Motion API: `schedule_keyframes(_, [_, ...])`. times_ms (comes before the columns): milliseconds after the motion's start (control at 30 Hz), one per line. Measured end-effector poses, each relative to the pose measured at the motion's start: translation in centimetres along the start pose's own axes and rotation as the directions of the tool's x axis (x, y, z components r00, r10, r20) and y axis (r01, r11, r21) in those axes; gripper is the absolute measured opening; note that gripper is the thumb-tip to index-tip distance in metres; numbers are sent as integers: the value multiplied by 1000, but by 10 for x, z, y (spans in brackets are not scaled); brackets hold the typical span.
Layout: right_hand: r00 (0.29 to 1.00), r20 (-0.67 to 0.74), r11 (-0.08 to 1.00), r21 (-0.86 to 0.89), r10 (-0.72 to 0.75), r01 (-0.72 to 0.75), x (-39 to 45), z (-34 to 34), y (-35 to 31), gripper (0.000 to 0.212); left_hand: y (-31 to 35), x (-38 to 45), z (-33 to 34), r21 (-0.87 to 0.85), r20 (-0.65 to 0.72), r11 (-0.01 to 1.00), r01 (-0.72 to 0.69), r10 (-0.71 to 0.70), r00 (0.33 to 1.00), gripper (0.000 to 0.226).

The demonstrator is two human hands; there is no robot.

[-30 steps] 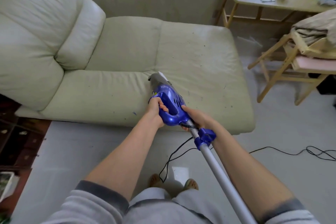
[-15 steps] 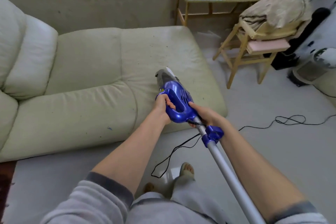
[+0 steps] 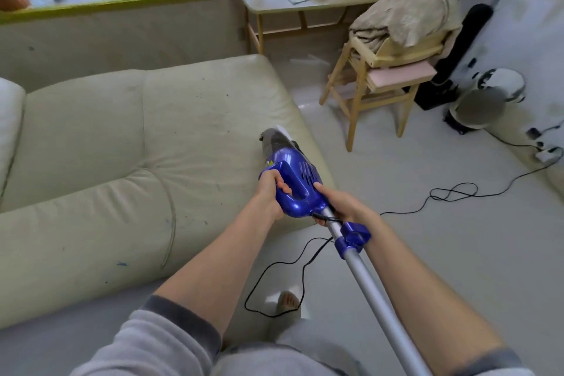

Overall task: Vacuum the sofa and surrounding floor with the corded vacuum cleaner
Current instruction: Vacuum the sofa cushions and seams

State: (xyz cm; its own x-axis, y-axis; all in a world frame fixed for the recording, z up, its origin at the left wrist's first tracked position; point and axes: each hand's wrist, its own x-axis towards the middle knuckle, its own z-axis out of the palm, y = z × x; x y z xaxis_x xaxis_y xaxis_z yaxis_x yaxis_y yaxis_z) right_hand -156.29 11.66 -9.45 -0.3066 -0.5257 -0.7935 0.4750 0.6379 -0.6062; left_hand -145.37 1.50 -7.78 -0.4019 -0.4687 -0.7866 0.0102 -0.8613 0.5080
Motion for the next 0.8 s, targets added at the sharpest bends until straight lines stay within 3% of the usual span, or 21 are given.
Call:
schedule_keyframes(433, [997,-49,997,59,61,-59,36,-81,-18,34,-14,47,85,104,-11,994,38,-37,999,15])
schedule_keyframes(800, [996,-29,988,136,82,-77,42,-63,-7,31,-9,52,68,142,2,988,66,-67,998,14])
